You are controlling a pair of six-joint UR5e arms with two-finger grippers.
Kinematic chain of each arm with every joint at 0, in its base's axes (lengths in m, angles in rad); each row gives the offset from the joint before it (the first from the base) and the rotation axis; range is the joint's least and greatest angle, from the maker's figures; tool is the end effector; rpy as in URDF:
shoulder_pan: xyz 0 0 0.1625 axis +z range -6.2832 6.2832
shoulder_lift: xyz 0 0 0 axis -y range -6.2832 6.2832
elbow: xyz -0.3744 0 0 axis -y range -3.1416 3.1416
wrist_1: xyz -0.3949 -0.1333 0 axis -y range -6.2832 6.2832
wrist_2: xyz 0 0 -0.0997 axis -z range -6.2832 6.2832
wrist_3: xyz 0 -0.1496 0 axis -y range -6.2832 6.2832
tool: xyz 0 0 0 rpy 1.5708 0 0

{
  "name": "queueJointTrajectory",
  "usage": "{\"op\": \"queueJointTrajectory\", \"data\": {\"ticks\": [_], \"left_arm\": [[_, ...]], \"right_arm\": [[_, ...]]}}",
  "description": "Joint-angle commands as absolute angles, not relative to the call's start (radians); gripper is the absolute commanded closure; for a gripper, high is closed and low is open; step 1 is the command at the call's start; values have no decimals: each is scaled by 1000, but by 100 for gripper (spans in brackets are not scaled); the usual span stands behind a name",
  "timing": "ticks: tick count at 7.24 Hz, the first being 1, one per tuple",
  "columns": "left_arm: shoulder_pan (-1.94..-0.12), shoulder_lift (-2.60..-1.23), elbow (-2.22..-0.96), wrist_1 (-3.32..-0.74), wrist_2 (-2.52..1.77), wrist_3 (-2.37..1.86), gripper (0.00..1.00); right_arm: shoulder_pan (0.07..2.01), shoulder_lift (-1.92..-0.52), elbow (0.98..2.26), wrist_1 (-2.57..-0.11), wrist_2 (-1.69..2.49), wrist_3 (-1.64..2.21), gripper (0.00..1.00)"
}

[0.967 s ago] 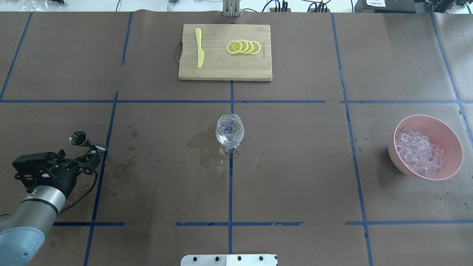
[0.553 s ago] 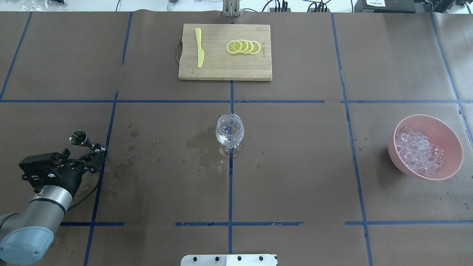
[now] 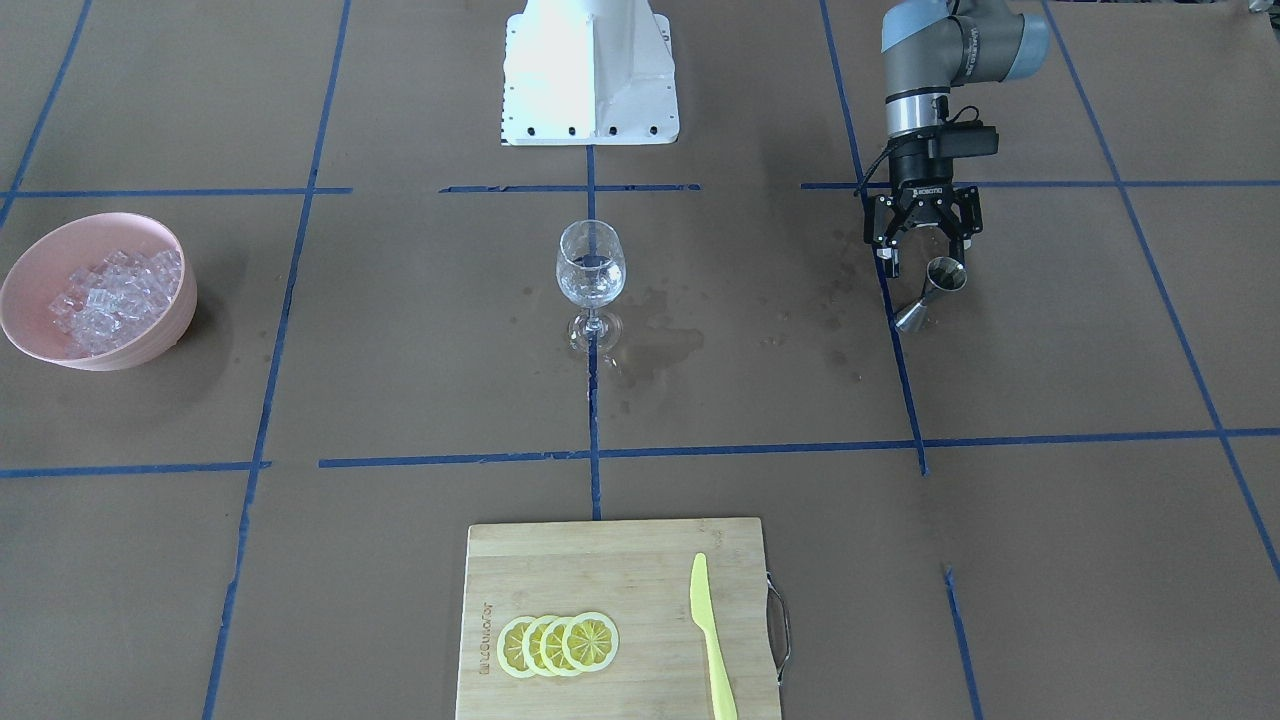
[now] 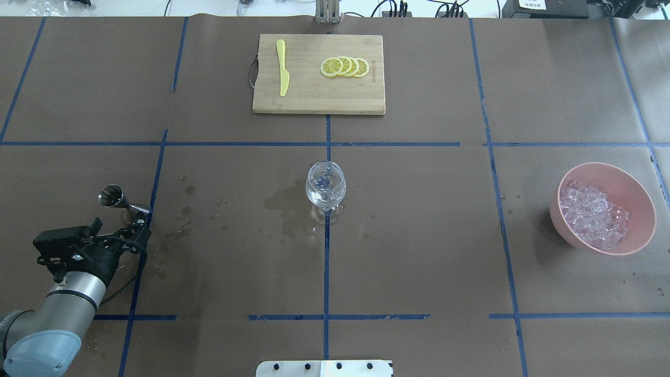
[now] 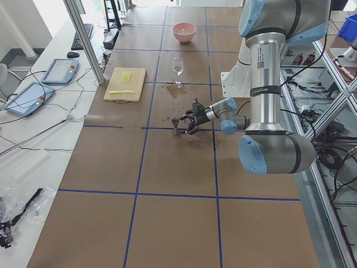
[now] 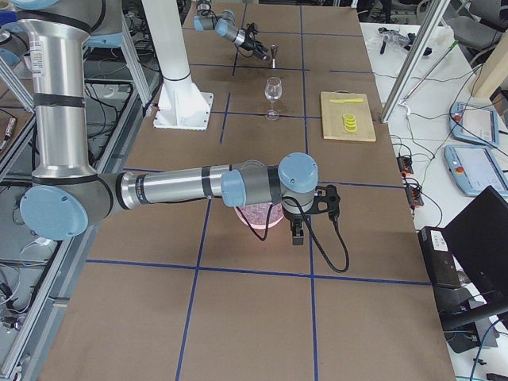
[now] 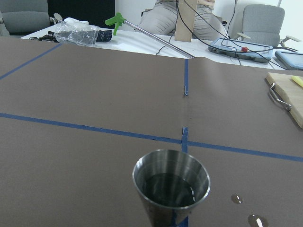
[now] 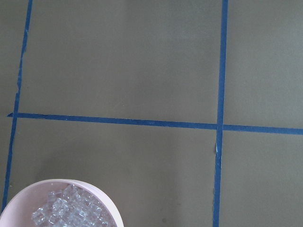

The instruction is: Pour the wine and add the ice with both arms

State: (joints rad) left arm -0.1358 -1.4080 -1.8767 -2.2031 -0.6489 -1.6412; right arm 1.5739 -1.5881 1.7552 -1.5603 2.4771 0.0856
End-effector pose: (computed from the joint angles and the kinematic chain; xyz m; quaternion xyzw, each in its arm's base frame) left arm 0.4262 -0.3131 0.4704 0.4226 0.3250 -0.2526 0.8074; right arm 0.0171 -0.4973 0.5444 0.0617 -0.4390 0.0009 0.8964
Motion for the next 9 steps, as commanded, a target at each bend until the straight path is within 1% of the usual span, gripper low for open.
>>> {"op": "queueJointTrajectory", "data": {"ticks": [1, 3, 5, 7, 9], "left_arm": [[-135, -1408, -1855, -2203, -609, -1641, 1], [-133, -1425, -1826, -2203, -556, -1641, 1], [-133, -1483, -1789, -2203, -528, -1641, 2], [-133, -1488, -1766, -2203, -488, -1641, 11], [-135, -1493, -1753, -2203, -450, -1641, 17]], "right_arm": [[1574, -1621, 1799, -1569, 2479, 87, 0], [1574, -1628, 1828, -1574, 2477, 90, 0], [1574, -1628, 1835, -1574, 2470, 91, 0], [1574, -1626, 1841, -1574, 2470, 91, 0], [1572, -1624, 1841, -1574, 2468, 91, 0]]}}
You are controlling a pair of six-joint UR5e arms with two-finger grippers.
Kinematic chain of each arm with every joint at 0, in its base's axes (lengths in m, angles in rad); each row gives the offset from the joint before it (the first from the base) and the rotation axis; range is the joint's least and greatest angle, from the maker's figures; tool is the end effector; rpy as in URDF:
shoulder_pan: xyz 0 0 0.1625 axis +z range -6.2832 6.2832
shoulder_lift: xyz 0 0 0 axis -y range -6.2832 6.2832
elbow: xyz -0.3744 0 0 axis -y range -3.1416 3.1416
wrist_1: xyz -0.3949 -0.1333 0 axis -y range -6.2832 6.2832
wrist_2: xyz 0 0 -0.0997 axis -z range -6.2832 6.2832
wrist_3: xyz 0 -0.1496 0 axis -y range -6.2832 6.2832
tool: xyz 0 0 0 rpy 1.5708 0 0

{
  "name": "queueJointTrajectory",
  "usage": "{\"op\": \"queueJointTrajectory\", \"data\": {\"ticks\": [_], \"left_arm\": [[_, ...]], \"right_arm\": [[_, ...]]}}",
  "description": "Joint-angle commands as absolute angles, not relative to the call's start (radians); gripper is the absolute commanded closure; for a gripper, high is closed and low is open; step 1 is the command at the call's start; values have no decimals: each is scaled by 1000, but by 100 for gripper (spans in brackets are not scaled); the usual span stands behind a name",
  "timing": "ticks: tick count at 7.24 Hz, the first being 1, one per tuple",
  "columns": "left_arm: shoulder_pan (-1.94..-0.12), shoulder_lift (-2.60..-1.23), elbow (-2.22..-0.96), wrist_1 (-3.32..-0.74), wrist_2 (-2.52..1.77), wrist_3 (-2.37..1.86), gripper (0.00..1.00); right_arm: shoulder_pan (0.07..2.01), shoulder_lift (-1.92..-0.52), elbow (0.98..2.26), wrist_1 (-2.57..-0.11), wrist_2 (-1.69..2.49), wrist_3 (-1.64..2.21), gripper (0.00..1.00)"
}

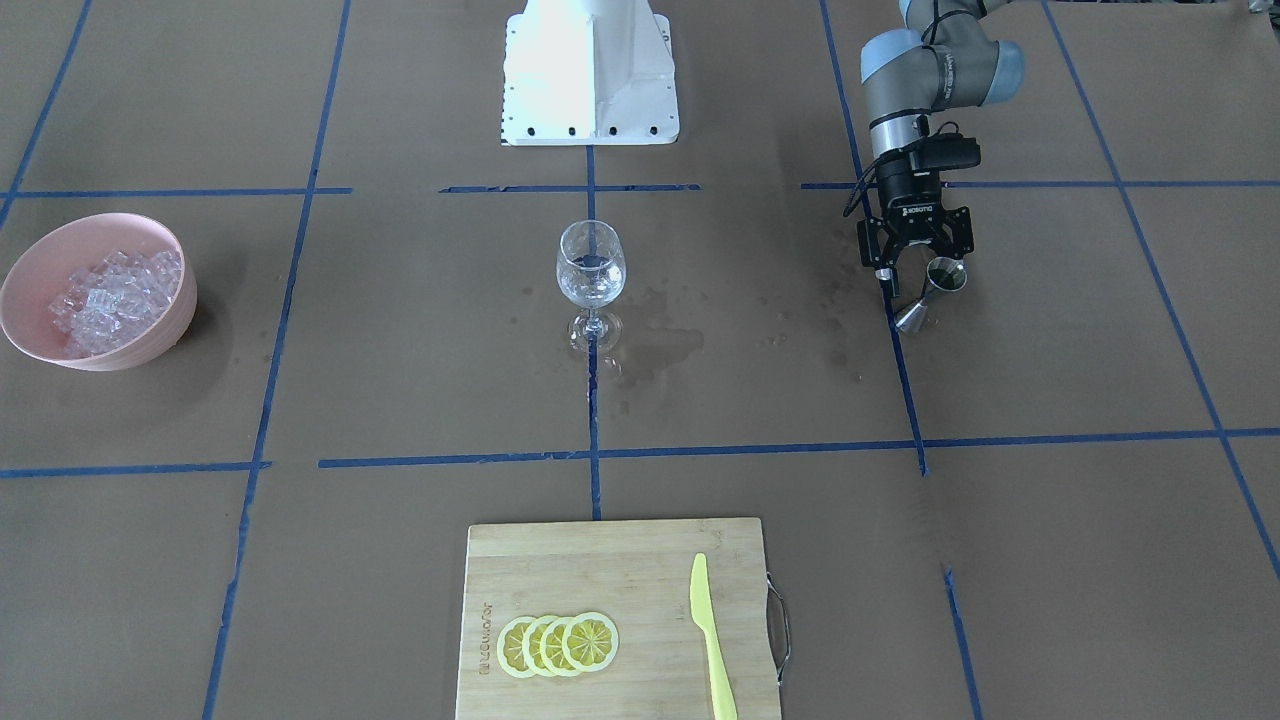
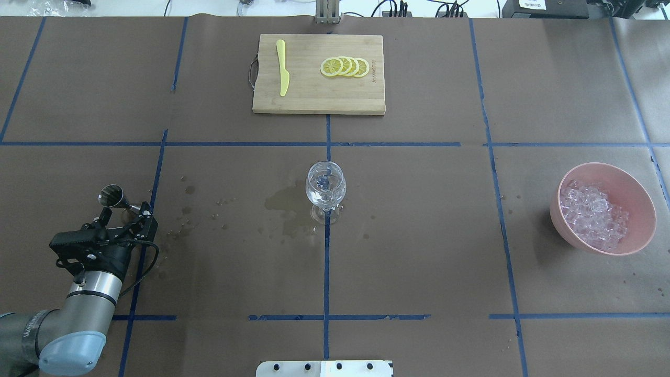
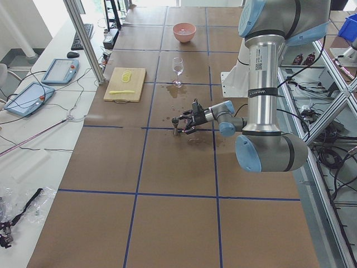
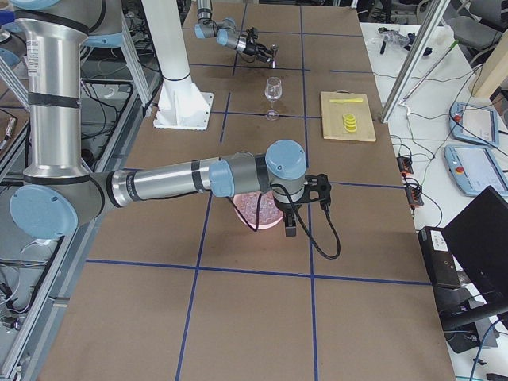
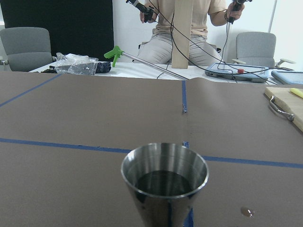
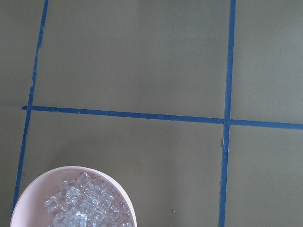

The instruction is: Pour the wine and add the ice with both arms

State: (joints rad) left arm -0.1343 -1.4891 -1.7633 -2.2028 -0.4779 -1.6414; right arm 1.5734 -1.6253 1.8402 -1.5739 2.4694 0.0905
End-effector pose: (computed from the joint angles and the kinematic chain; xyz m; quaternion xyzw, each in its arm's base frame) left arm 0.4419 -0.3283 0.4752 0.4939 0.2945 -0.2690 0.7727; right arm 0.0175 -0.4824 0.5222 0.0761 -0.4357 -0.0042 0.8969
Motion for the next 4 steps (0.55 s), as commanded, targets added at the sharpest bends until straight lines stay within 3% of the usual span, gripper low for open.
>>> {"op": "queueJointTrajectory", "data": {"ticks": [1, 2, 4], "left_arm": [[-138, -1493, -1753, -2204, -448, -1641, 19], [-143, -1494, -1752, -2204, -448, -1641, 24], [-147, -1499, -1741, -2204, -448, -1641, 25]], "right_arm": [[1574, -1623, 1841, -1574, 2468, 91, 0], [1574, -1623, 1844, -1574, 2468, 91, 0], [1574, -1623, 1848, -1574, 2468, 91, 0]]}}
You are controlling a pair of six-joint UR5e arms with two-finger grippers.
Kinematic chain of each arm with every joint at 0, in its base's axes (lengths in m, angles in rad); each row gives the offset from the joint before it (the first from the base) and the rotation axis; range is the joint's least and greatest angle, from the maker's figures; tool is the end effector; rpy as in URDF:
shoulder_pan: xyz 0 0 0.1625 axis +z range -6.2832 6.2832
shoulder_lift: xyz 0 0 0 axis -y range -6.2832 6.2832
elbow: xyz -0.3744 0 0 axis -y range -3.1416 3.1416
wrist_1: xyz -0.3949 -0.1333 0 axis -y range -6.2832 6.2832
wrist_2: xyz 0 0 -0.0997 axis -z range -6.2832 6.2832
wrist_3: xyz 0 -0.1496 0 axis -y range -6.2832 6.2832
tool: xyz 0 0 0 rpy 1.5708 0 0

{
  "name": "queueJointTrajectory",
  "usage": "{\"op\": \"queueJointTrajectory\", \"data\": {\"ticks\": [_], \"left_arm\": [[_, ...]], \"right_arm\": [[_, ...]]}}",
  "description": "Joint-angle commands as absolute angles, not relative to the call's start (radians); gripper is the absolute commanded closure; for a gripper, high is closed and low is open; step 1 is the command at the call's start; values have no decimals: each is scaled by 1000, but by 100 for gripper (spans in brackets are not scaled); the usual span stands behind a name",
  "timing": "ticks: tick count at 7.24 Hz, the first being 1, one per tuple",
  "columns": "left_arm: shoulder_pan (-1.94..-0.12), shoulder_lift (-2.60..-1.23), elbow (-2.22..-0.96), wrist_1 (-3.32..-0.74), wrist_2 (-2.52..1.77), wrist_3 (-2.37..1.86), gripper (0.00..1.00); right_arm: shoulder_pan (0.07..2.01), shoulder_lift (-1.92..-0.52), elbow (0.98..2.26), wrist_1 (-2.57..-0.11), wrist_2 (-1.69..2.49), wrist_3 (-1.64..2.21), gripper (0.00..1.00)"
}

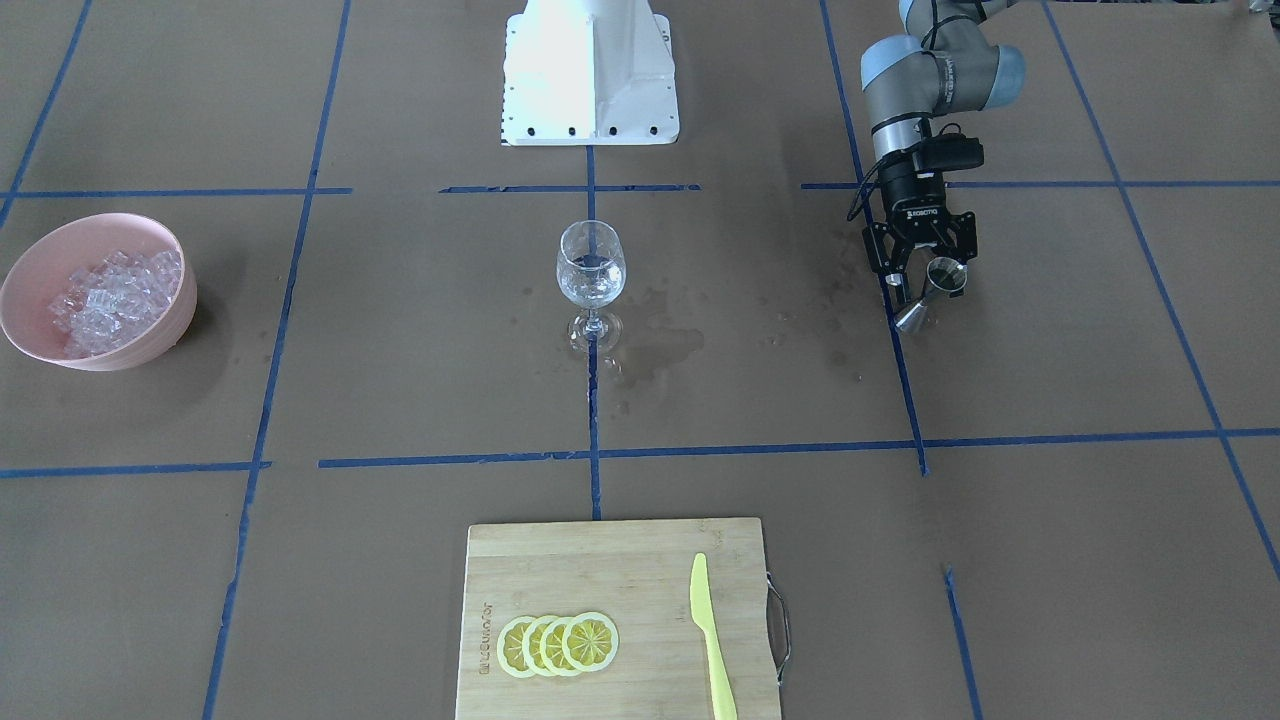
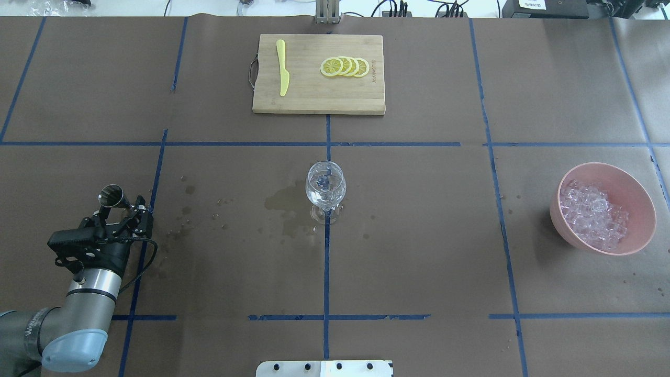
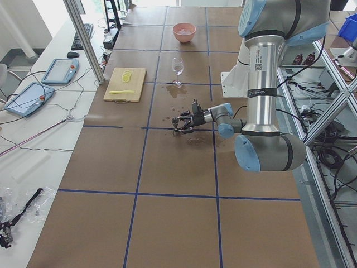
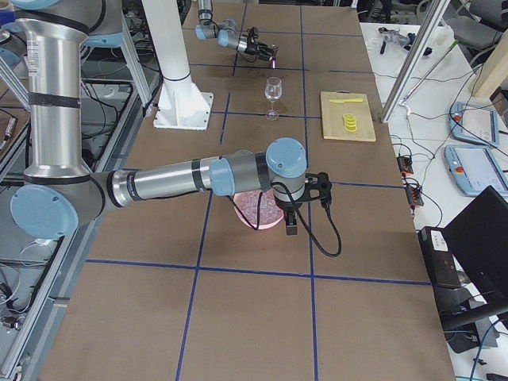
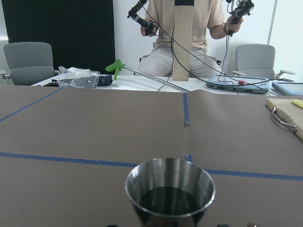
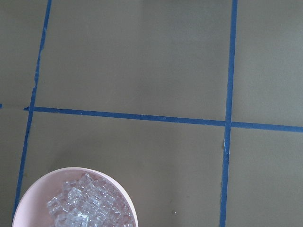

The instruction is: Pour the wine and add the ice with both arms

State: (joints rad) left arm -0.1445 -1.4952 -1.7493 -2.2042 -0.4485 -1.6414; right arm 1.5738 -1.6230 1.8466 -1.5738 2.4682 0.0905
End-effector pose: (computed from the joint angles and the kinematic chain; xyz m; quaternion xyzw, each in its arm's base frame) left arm 0.4383 -0.3347 0.4764 0.5074 0.2862 -0.2752 0.7648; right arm 0.0178 -0.4832 0.5180 0.0802 -0.4351 -0.0058 0.8968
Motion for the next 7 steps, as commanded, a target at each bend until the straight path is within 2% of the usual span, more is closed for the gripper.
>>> {"op": "queueJointTrajectory", "data": {"ticks": [1, 2, 5, 6, 7], "left_arm": [[-149, -1517, -1726, -2204, -448, -1641, 26], [-150, -1520, -1724, -2204, -448, -1640, 28], [-152, -1522, -1712, -2204, -448, -1640, 45], [-155, -1522, -1712, -2204, -448, -1638, 53], [-155, -1522, -1709, -2206, -448, -1640, 75]], "right_arm": [[1574, -1624, 1848, -1574, 2468, 91, 0], [1572, -1624, 1848, -1574, 2468, 91, 0], [1574, -1626, 1855, -1574, 2468, 91, 0], [1572, -1626, 1855, -1574, 2468, 91, 0], [1572, -1626, 1855, -1574, 2468, 92, 0]]}}
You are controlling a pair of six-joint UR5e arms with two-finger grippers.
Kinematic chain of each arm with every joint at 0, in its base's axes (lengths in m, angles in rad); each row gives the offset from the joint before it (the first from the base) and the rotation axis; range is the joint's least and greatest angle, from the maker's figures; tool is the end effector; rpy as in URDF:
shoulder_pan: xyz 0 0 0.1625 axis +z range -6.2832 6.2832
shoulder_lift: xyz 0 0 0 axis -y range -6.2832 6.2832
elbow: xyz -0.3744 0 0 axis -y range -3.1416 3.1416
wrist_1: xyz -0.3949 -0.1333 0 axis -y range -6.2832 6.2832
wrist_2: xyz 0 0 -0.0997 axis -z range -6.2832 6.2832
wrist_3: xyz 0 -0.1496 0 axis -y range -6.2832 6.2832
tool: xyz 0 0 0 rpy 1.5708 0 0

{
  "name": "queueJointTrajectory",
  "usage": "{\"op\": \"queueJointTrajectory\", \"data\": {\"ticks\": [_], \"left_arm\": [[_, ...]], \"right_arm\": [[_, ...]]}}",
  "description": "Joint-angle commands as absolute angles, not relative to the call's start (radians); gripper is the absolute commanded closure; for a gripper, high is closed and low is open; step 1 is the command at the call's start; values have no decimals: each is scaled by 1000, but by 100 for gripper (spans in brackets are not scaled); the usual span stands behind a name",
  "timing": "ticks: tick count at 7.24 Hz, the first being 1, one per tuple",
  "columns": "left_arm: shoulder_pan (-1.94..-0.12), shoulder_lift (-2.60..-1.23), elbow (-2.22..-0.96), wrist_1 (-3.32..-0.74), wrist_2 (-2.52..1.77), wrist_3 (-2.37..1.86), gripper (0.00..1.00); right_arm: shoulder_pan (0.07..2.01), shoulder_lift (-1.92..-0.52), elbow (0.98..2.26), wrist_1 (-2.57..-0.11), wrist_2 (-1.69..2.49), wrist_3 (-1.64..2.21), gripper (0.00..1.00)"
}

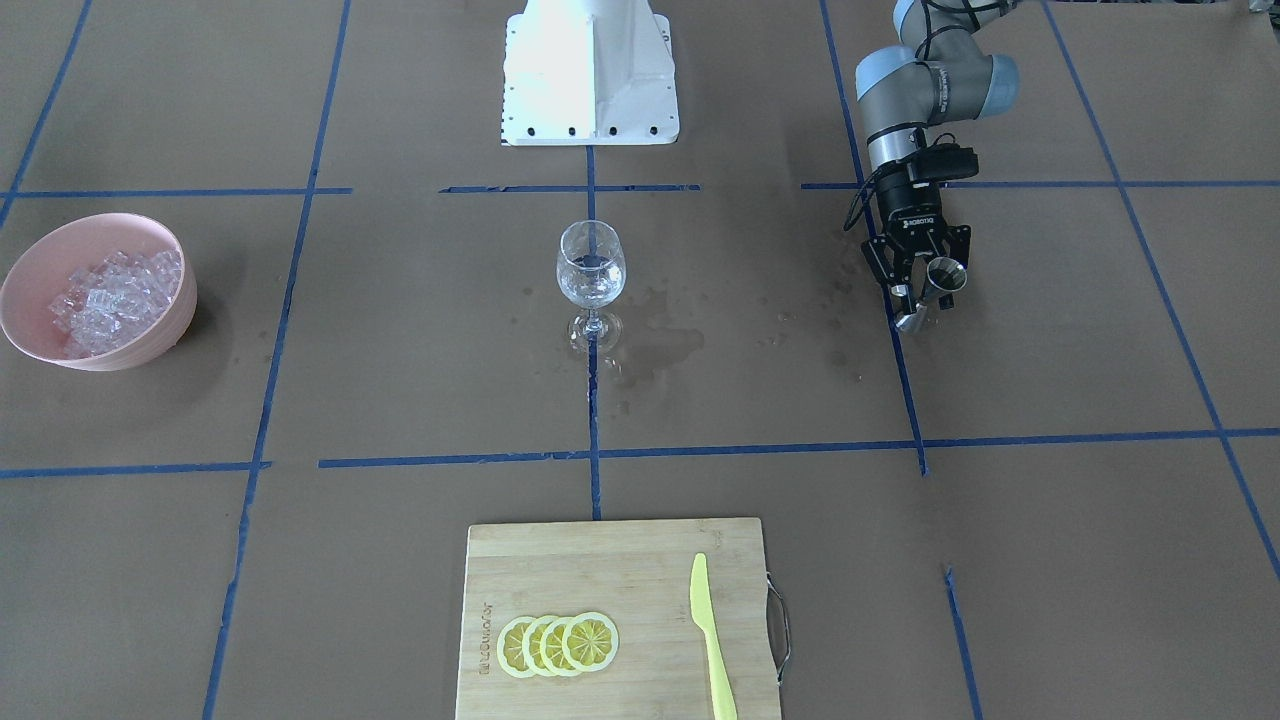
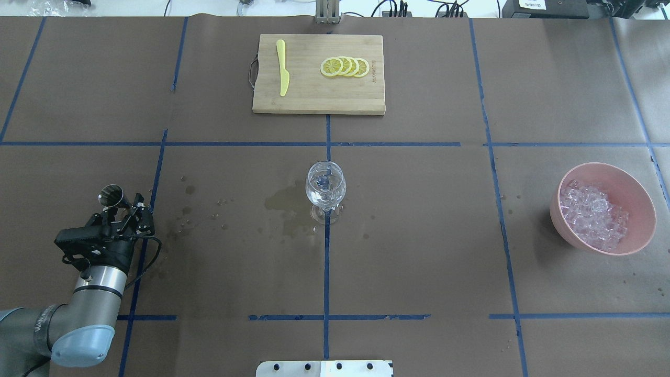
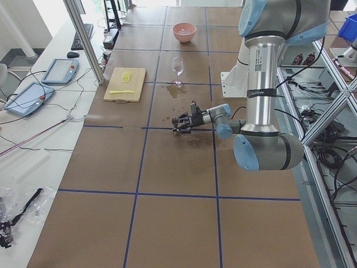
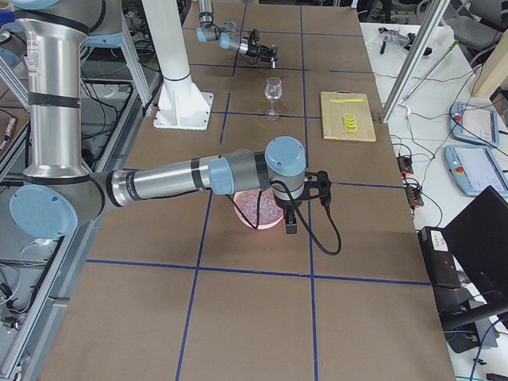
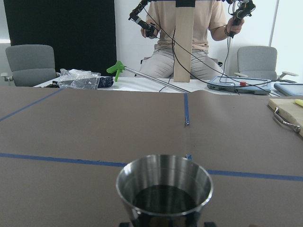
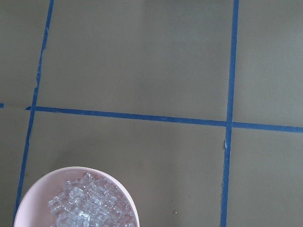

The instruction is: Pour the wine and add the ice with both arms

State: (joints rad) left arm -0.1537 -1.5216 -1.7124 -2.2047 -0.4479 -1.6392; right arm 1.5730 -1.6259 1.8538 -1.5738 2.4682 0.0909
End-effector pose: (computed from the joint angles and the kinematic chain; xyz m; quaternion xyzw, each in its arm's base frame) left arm 0.4455 -0.3404 0.4822 0.5101 0.2792 -0.2757 0.7654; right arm 0.0174 -0.4820 0.5158 0.0819 -0.4351 -0.0070 0.8966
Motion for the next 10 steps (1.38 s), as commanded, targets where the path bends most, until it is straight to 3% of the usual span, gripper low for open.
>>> {"op": "queueJointTrajectory", "data": {"ticks": [1, 5, 10], "left_arm": [[-155, -1523, -1706, -2210, -448, -1640, 100], [-205, -1517, -1876, -2214, -449, -1536, 100], [-241, -1676, -1967, -2215, -449, -1300, 100]], "right_arm": [[1572, -1626, 1855, -1574, 2468, 92, 0], [1572, -1624, 1855, -1572, 2470, 94, 0], [1501, -1617, 1887, -1566, 2465, 202, 0]]}}
